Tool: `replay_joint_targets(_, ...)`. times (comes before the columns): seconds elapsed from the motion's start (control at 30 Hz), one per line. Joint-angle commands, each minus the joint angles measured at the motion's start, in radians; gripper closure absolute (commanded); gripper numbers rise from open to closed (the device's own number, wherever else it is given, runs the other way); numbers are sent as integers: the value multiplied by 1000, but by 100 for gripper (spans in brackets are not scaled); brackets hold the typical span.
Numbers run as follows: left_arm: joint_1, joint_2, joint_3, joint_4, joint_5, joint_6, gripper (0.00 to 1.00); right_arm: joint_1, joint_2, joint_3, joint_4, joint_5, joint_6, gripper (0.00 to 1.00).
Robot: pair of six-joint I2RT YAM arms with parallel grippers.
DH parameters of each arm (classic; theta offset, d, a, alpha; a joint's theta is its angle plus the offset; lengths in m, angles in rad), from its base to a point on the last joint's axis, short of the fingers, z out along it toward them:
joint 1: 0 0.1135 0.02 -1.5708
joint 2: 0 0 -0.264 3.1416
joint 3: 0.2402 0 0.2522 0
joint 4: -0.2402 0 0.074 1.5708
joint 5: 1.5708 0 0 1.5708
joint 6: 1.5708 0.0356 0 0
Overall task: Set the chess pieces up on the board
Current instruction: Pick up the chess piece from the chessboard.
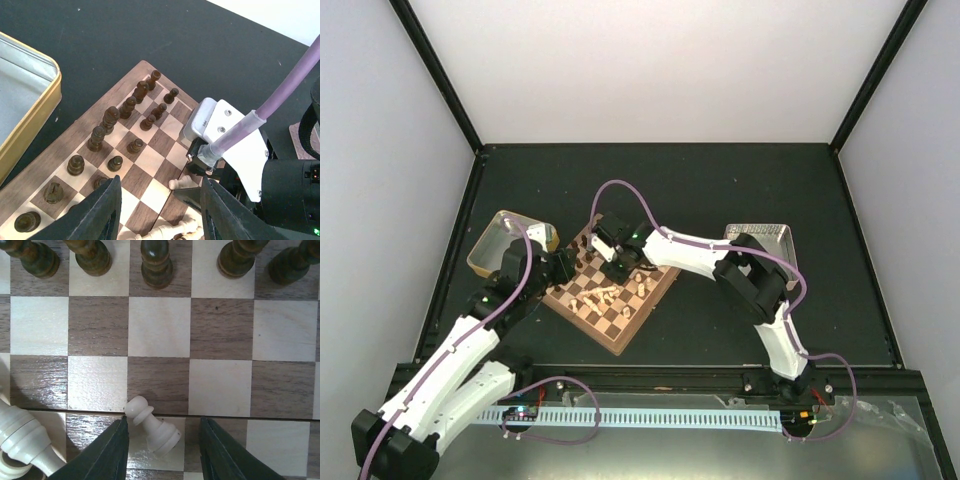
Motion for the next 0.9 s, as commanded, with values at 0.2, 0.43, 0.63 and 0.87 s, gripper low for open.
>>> replay_joint_targets(0.2,12,2,7,-3,24,-14,55,-5,2,-16,26,16,-41,77)
replay_joint_targets(0.43,14,7,6,6,54,-26,55,-5,-45,-97,99,-2,-61,89)
replay_joint_targets(0.63,25,11,-2,32,141,-65,53,-5,-134,-202,259,27,-34,96)
replay_joint_targets(0.87,63,34,-8,168,452,-127,41,-5,-373,-395,485,-59,6,97)
